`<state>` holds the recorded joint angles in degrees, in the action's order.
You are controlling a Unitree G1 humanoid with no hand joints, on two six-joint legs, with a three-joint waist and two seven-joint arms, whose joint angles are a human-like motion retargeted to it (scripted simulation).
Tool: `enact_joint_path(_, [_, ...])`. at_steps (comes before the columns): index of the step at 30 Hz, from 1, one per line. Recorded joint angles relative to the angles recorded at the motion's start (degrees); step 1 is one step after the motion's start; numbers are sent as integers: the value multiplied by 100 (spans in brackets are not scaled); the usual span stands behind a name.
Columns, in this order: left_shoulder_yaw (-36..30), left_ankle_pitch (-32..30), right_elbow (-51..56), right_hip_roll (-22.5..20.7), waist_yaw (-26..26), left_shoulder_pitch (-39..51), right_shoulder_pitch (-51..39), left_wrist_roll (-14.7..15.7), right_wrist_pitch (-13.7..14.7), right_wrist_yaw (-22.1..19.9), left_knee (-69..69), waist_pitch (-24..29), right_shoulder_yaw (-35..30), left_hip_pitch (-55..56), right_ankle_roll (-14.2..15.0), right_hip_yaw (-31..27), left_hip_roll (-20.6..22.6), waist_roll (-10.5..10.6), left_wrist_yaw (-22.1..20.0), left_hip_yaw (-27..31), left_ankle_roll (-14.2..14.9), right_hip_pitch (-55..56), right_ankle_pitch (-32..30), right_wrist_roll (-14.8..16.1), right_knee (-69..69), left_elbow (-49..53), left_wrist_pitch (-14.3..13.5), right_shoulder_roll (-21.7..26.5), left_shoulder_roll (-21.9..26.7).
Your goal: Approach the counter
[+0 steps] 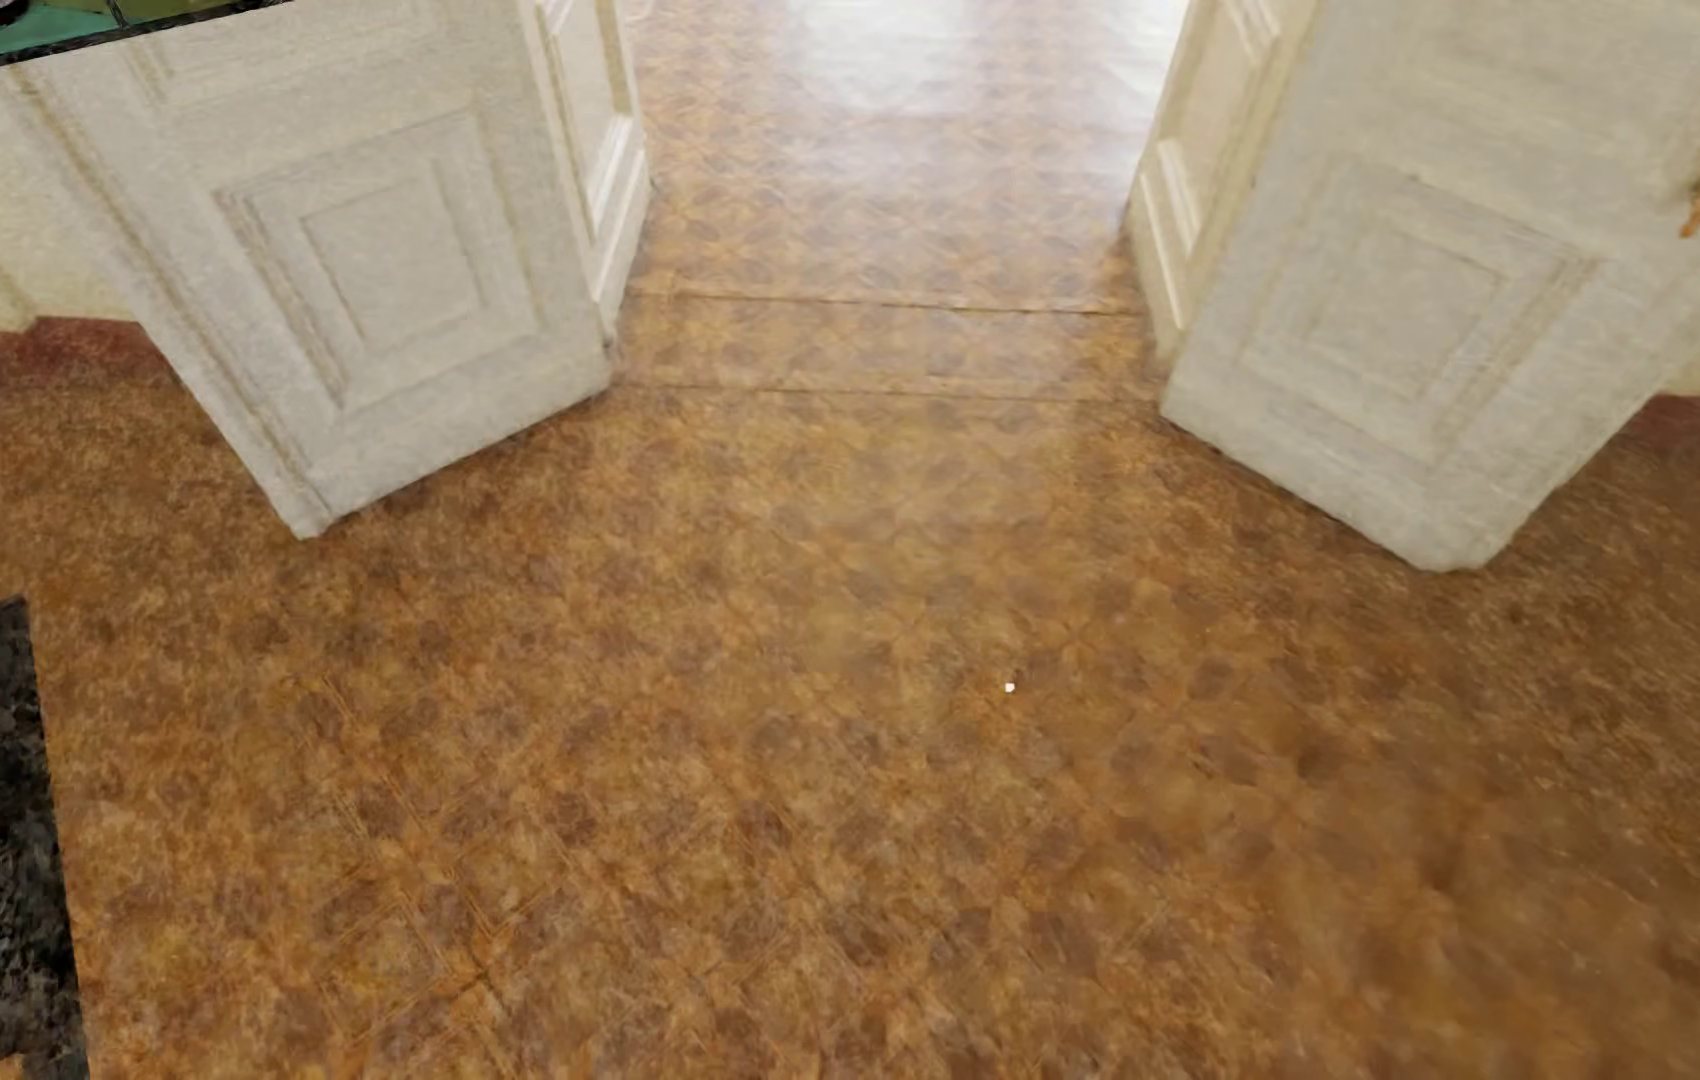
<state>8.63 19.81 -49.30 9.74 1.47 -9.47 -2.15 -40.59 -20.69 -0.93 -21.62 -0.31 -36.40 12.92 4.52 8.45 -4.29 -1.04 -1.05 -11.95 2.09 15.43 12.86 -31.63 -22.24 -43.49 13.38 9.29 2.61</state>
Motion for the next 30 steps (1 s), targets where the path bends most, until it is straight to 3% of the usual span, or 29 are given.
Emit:
enact_joint_path(8, [-259,-144,111,260,-16,117,193,84,40,-221,-420,72,165,345,-33,580,120,21,-64,536,173,36,89,149,-422,264,-159,133,85])
enact_joint_path(9, [-261,-222,112,362,-14,164,241,111,8,-210,-507,85,205,496,-22,783,193,12,-72,707,299,20,73,154,-417,332,-195,172,58])
enact_joint_path(11, [-252,18,58,592,-68,229,351,91,-24,-151,-777,97,226,839,31,1293,330,-25,-79,993,1194,-43,120,183,-447,455,-259,243,83])
enact_joint_path(12, [-250,217,17,722,-162,249,423,55,-34,-95,-977,97,195,1032,80,1638,503,-42,-45,939,1210,-138,186,186,-477,510,-321,283,114])
enact_joint_path(13, [-263,321,-9,843,-268,266,508,7,-58,-56,-1285,96,199,1251,137,2004,317,-53,-13,584,1216,-277,236,216,-473,543,-380,336,139])
enact_joint_path(14, [-244,357,-15,913,-340,295,567,-33,-138,-30,-1658,87,219,1326,197,2361,-574,-40,-8,-419,1312,-455,248,253,-403,520,-401,356,129])
enact_joint_path(16, [-151,361,-59,948,-367,282,707,-102,-282,-21,-1583,33,381,786,357,2980,-1916,58,-169,-2912,-95,-804,147,366,-228,440,-436,456,98])
enact_joint_path(17, [-66,-9,-93,993,-356,240,771,-95,-359,-75,-1154,3,540,374,468,3233,-2158,119,-317,-3988,-498,-970,96,453,-203,389,-429,502,50])
enact_joint_path(18, [12,-199,-125,1074,-289,194,823,-66,-395,-95,-939,-9,654,238,590,3401,-2069,152,-417,-4158,-440,-1133,11,495,-172,318,-437,576,-13])
enact_joint_path(20, [141,66,-210,1457,-157,147,920,-7,-427,-169,-935,-14,935,231,913,3644,-1667,191,-511,-3765,-502,-1428,-306,562,-429,18,-377,727,-89])
enact_joint_path(22, [115,211,-213,1999,-71,258,1083,-98,-445,-296,-750,-20,1238,179,988,3737,-1089,211,-389,-3358,-587,-1597,-1050,588,-916,-423,-185,786,-83])
enact_joint_path(23, [11,258,-170,2333,-45,297,1127,-187,-445,-293,-569,-19,1297,105,691,3689,-746,211,-222,-3154,-662,-1580,-1568,564,-1284,-577,-98,821,-58])
enact_joint_path(24, [-89,292,-110,2685,-22,322,1136,-254,-365,-244,-399,-12,1275,30,-159,3682,-424,193,-24,-2943,-744,-1522,-1830,503,-1690,-660,-42,841,-9])
enact_joint_path(25, [-165,338,-36,2803,-56,342,1110,-302,-308,-211,-307,14,1285,-10,-758,3202,-133,167,128,-2667,-828,-1225,-1618,452,-2171,-682,-5,837,51])
enact_joint_path(26, [-183,392,103,2500,-144,373,1082,-307,-289,-248,-267,56,1342,-27,-739,2116,98,156,168,-2337,-896,-620,-1163,386,-2757,-671,24,802,97])
enact_joint_path(28, [-172,499,394,1541,-245,371,1007,-259,-133,-446,-232,121,1717,-56,-290,459,407,152,14,-1771,-976,527,-764,356,-3761,-551,19,597,163])
enact_joint_path(30, [-174,587,770,832,-291,381,950,-146,83,-566,-167,150,1919,-111,-135,-61,617,142,-104,-1277,-1002,1380,-610,203,-4182,-403,21,379,272])
